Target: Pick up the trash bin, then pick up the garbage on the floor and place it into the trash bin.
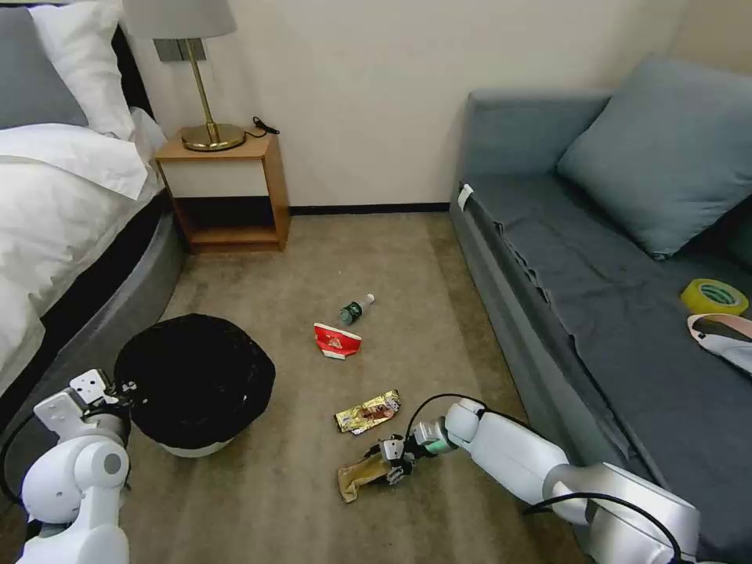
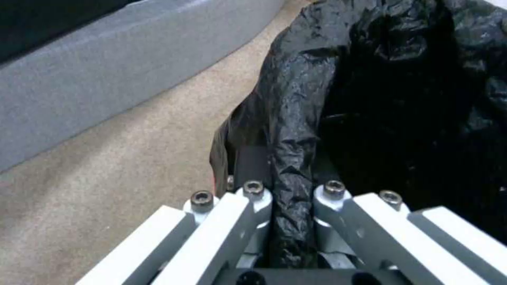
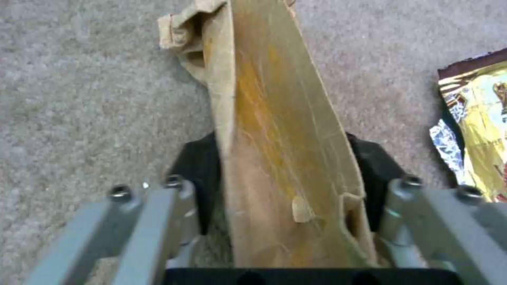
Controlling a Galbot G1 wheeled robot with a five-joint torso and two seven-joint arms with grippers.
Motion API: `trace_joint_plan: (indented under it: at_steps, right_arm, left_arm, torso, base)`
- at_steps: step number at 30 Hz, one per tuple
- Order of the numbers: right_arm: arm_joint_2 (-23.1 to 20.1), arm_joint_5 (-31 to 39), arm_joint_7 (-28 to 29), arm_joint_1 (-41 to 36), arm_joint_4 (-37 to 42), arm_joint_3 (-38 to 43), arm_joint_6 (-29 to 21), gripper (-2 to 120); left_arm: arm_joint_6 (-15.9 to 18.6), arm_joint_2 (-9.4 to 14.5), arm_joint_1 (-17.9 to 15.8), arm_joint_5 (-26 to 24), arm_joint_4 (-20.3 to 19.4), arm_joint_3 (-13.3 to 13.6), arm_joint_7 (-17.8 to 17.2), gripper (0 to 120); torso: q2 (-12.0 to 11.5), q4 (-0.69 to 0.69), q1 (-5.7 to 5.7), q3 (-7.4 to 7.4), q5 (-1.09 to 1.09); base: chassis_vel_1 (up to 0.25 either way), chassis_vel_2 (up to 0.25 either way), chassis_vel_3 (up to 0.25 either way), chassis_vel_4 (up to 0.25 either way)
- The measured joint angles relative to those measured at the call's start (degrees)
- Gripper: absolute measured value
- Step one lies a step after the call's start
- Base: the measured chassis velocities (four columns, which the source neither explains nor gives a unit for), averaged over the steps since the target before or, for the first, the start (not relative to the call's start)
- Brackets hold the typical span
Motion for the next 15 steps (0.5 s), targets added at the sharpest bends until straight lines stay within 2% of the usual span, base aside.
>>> trace_joint_plan:
  at_steps: [5,7,10,15]
  right_arm:
    - [-0.16,0.16,-0.11,0.04,0.16,0.06,0.09,29]
    - [-0.21,0.22,-0.14,0.06,0.23,0.1,0.13,26]
    - [-0.37,0.55,-0.23,0.11,0.73,0.39,0.28,8]
    - [-0.79,0.85,-0.3,0.15,1.05,0.65,0.44,0]
  left_arm:
    - [0.0,0.2,0.06,-0.15,0.0,-0.22,0.04,4]
    - [0.0,0.26,0.04,-0.18,0.04,-0.23,0.06,4]
    - [0.0,0.32,-0.18,-0.19,0.31,-0.19,0.07,4]
    - [0.0,0.12,-0.33,-0.05,0.52,0.11,0.07,4]
  torso:
    - [-0.01,0.0,0.0,0.0,0.0]
    - [-0.01,0.0,0.0,0.0,0.0]
    - [-0.01,0.0,0.0,0.0,0.0]
    - [-0.01,0.0,0.0,0.0,0.0]
  base:
    - [0.0,0.0,0.0,0.0]
    - [0.0,0.0,0.0,0.0]
    - [0.0,0.0,0.0,0.0]
    - [0.0,0.0,0.0,0.0]
